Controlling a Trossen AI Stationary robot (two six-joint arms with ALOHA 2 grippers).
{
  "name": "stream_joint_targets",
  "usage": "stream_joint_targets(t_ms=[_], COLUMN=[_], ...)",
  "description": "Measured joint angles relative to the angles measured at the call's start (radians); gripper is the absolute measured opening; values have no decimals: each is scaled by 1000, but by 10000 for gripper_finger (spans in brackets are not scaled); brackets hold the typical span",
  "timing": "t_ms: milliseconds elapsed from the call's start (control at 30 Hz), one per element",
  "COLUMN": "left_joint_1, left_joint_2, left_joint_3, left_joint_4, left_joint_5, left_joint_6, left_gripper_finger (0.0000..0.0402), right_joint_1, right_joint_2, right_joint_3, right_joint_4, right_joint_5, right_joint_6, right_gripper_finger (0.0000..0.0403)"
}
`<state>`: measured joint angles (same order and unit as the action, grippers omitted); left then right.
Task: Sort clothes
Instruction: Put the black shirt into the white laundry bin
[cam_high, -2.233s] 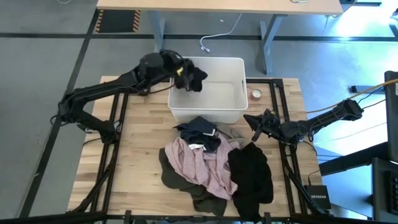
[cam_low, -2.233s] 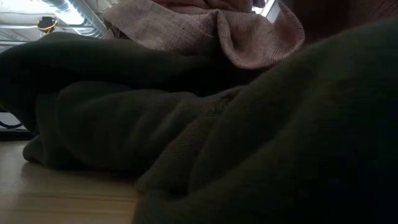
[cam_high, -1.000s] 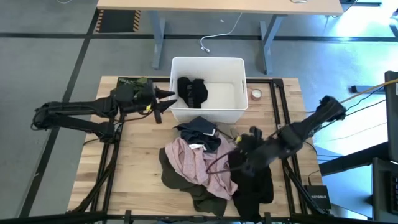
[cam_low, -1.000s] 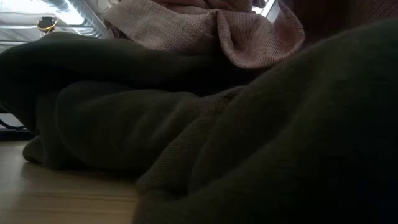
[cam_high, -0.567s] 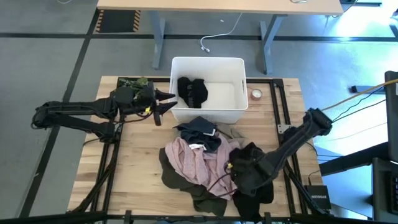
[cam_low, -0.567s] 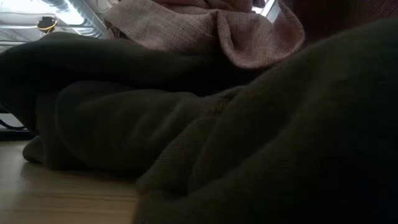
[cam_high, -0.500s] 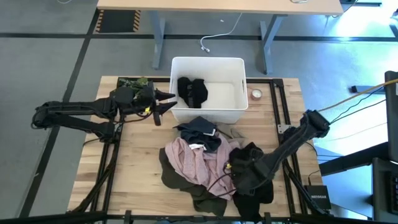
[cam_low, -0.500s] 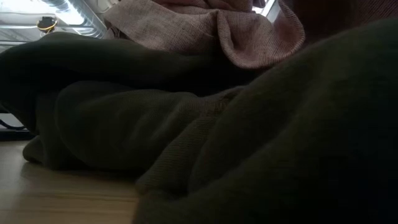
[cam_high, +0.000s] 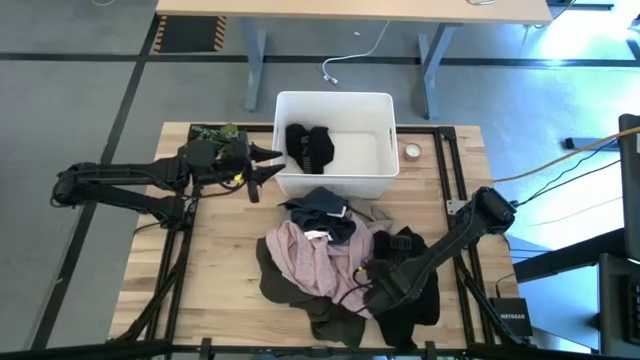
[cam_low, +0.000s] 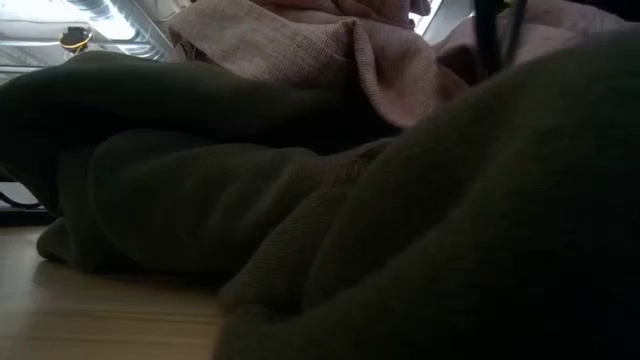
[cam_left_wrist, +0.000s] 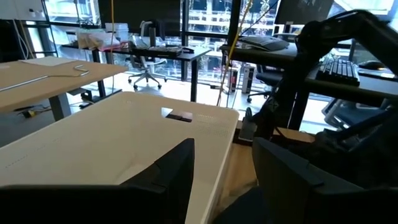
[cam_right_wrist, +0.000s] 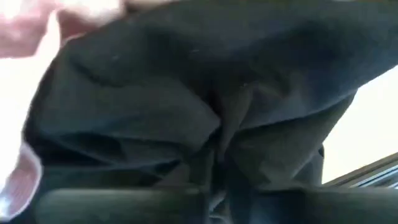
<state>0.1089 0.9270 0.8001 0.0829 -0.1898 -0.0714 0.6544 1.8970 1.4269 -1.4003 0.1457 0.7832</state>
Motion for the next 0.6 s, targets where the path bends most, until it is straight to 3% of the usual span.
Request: stream_joint_targets(t_ms=[133,367,600], left_joint_1=[0,2,3], left_joint_2=[4,5,5], left_joint_3=[0,0,1], left_joint_4=[-11,-40,-53], left_joint_5=[0,0,-1], left_joint_6=[0,0,0], left_gripper_finger=[157,157,157], right_joint_1=[26,42,39], right_joint_2=[-27,-184,-328], right_joint_3=[0,0,133], right_joint_4=[-20,-33,-45], right_joint_5=[16,139,411], right_joint_6=[30,137,156], right_gripper_finger=[26,9,7])
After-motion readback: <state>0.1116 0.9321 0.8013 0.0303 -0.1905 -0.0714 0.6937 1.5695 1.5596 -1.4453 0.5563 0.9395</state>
